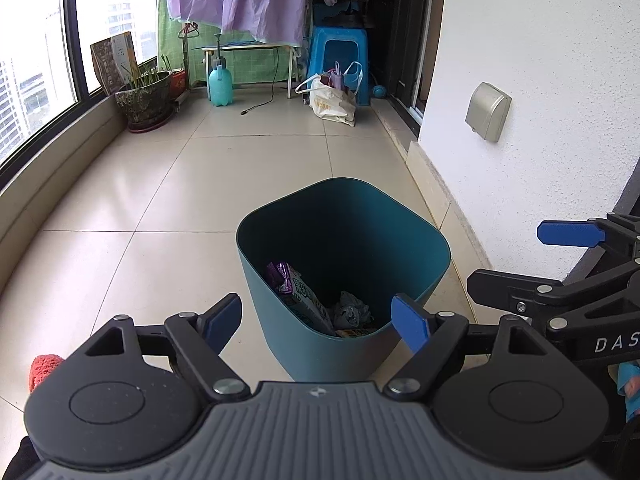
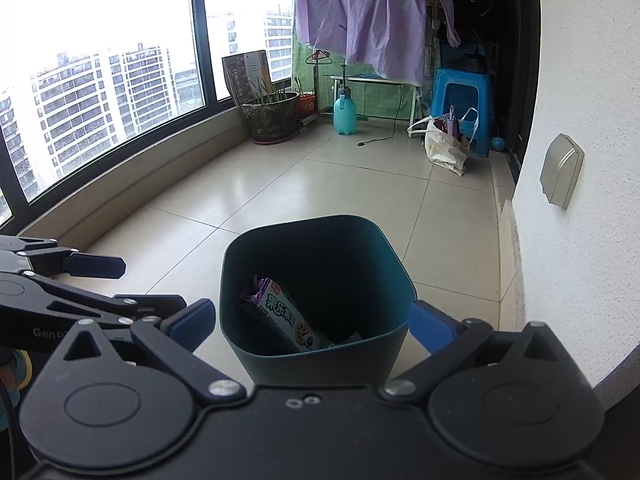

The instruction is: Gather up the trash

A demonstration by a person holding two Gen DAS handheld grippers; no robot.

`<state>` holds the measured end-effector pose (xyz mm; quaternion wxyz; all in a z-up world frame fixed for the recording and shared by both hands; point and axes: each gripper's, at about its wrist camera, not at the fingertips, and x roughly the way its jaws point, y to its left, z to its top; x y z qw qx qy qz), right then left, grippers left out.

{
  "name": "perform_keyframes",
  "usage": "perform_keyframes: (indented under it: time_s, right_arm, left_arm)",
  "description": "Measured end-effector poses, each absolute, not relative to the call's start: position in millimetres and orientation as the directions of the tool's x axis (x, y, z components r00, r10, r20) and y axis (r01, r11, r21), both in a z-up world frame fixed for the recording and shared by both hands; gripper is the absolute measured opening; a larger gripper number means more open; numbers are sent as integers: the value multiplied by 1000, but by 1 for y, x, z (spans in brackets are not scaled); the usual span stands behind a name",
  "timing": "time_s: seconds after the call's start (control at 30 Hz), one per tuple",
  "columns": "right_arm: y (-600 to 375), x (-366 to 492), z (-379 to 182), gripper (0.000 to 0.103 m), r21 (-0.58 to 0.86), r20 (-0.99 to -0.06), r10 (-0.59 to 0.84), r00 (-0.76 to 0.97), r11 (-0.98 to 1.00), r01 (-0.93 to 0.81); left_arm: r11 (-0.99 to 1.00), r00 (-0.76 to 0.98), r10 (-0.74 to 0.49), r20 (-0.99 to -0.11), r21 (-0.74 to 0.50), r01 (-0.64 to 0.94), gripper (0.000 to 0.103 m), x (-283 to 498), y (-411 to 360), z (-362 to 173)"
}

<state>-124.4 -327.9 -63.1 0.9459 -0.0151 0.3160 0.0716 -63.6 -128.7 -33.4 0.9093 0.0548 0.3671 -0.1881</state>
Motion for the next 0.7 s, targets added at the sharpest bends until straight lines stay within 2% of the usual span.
perform_keyframes:
  time_s: [0.7]
  right_arm:
    - [-331,-122,-65,103,44,-612,131,780,990,-132]
  left_arm:
    - [920,669,-303,-679,-25,392,82,-65,-129,-36]
